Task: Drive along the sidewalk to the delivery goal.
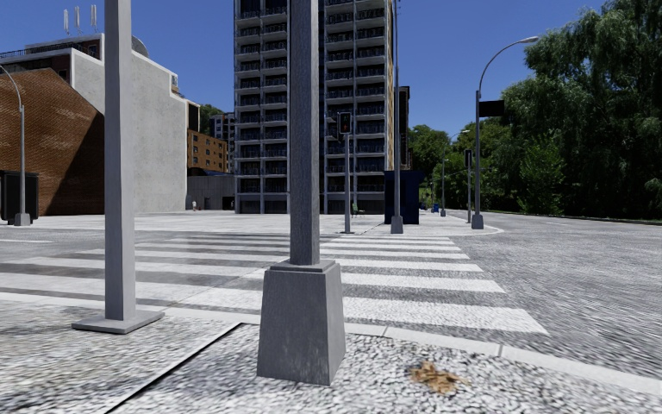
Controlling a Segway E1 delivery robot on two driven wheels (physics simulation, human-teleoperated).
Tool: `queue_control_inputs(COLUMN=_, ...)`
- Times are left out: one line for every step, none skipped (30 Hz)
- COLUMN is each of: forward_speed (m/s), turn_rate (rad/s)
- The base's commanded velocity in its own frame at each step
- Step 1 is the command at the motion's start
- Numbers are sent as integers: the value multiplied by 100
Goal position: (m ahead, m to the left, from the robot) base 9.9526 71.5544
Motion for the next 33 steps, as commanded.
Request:
queue_control_inputs(forward_speed=0, turn_rate=0)
queue_control_inputs(forward_speed=0, turn_rate=0)
queue_control_inputs(forward_speed=0, turn_rate=0)
queue_control_inputs(forward_speed=0, turn_rate=0)
queue_control_inputs(forward_speed=0, turn_rate=0)
queue_control_inputs(forward_speed=0, turn_rate=0)
queue_control_inputs(forward_speed=0, turn_rate=0)
queue_control_inputs(forward_speed=0, turn_rate=0)
queue_control_inputs(forward_speed=0, turn_rate=0)
queue_control_inputs(forward_speed=0, turn_rate=0)
queue_control_inputs(forward_speed=0, turn_rate=0)
queue_control_inputs(forward_speed=0, turn_rate=0)
queue_control_inputs(forward_speed=0, turn_rate=0)
queue_control_inputs(forward_speed=0, turn_rate=0)
queue_control_inputs(forward_speed=0, turn_rate=0)
queue_control_inputs(forward_speed=0, turn_rate=0)
queue_control_inputs(forward_speed=0, turn_rate=0)
queue_control_inputs(forward_speed=0, turn_rate=0)
queue_control_inputs(forward_speed=0, turn_rate=0)
queue_control_inputs(forward_speed=0, turn_rate=0)
queue_control_inputs(forward_speed=0, turn_rate=0)
queue_control_inputs(forward_speed=0, turn_rate=0)
queue_control_inputs(forward_speed=0, turn_rate=0)
queue_control_inputs(forward_speed=0, turn_rate=0)
queue_control_inputs(forward_speed=0, turn_rate=0)
queue_control_inputs(forward_speed=0, turn_rate=0)
queue_control_inputs(forward_speed=0, turn_rate=0)
queue_control_inputs(forward_speed=0, turn_rate=0)
queue_control_inputs(forward_speed=0, turn_rate=0)
queue_control_inputs(forward_speed=0, turn_rate=0)
queue_control_inputs(forward_speed=1, turn_rate=11)
queue_control_inputs(forward_speed=8, turn_rate=33)
queue_control_inputs(forward_speed=15, turn_rate=41)
